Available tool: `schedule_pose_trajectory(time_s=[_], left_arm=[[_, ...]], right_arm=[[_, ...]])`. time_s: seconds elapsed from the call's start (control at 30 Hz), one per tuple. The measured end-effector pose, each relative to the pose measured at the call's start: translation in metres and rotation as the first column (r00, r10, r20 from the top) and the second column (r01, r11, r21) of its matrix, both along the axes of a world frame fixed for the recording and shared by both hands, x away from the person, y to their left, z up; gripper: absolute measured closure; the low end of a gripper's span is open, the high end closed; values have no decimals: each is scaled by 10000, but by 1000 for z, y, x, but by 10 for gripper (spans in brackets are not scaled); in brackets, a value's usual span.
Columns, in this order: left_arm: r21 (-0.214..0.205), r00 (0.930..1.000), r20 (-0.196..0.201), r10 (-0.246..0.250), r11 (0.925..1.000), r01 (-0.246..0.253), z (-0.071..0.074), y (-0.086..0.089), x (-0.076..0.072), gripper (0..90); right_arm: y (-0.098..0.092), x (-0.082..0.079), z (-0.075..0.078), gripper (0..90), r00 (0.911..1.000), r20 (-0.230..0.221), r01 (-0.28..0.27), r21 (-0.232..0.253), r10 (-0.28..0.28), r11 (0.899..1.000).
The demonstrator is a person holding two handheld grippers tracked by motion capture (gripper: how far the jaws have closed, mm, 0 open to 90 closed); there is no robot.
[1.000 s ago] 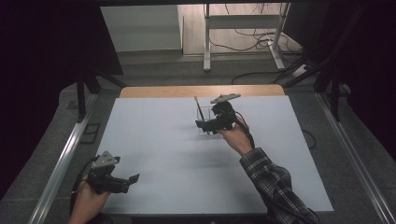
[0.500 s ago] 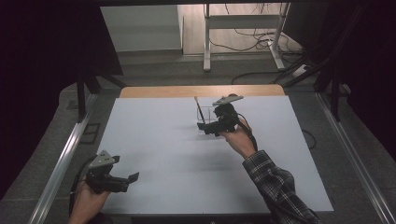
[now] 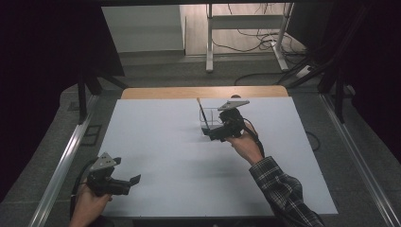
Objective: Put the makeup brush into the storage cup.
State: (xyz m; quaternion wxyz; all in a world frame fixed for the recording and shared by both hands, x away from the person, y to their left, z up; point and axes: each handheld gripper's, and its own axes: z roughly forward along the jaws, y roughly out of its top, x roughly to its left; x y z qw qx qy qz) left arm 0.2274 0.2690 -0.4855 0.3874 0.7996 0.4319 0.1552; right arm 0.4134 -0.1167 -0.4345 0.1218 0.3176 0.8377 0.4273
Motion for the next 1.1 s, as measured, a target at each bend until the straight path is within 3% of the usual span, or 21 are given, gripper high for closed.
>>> schedule_pose_trajectory(time_s=[0.5, 1.1], left_arm=[[388, 9999, 51, -129, 9992, 127, -2, -1, 0, 0], [104, 9999, -37, -125, 9999, 126, -2, 0, 0, 0]], right_arm=[[-8, -12, -1, 26, 9999, -33, -116, -57, 116, 9999], [-15, -26, -9, 15, 9994, -305, -147, -191, 141, 9997]])
